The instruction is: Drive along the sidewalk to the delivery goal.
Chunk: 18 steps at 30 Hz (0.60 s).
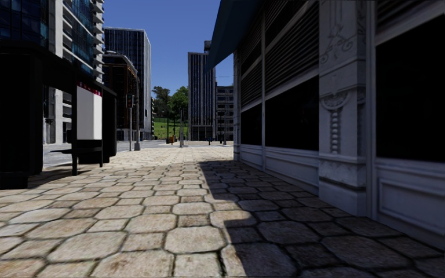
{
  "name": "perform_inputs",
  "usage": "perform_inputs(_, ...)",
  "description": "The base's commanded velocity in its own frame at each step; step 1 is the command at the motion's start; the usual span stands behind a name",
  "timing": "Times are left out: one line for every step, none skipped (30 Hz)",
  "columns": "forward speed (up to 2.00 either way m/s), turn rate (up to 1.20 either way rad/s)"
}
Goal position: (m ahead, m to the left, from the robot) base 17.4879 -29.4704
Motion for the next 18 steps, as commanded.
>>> perform_inputs(2.0,0.0)
perform_inputs(2.0,0.0)
perform_inputs(2.0,0.0)
perform_inputs(2.0,0.0)
perform_inputs(2.0,0.0)
perform_inputs(2.0,0.0)
perform_inputs(2.0,0.0)
perform_inputs(2.0,0.0)
perform_inputs(2.0,0.0)
perform_inputs(2.0,0.0)
perform_inputs(2.0,0.0)
perform_inputs(2.0,0.0)
perform_inputs(2.0,0.0)
perform_inputs(2.0,0.0)
perform_inputs(2.0,0.0)
perform_inputs(2.0,0.0)
perform_inputs(2.0,0.0)
perform_inputs(2.0,0.0)
